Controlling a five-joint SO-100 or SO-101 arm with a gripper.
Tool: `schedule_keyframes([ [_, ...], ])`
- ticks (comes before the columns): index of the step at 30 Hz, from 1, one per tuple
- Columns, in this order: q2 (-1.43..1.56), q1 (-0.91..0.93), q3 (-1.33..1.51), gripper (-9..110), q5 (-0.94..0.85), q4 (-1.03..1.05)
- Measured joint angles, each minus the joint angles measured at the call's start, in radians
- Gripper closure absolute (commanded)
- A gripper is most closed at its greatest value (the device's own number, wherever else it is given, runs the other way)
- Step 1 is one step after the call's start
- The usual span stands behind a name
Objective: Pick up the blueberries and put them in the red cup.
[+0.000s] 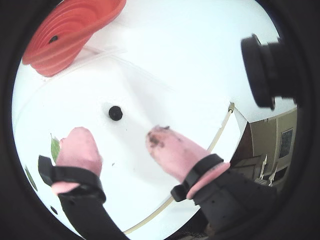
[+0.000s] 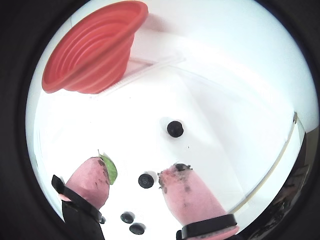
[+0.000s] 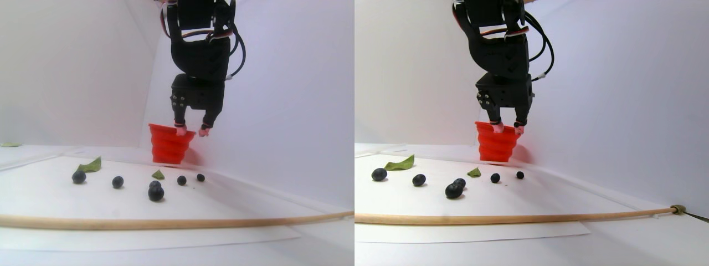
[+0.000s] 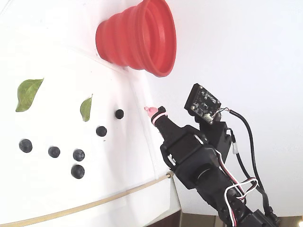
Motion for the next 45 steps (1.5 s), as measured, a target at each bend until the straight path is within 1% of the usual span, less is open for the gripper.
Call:
schedule_keyframes([
  [9, -0.066, 0.0, 0.0, 82, 0.0, -0.002],
  [26, -0.15, 0.0, 0.0, 82, 0.051, -0.046],
  [45, -0.215, -0.021, -0.032, 82, 0.104, -0.046],
])
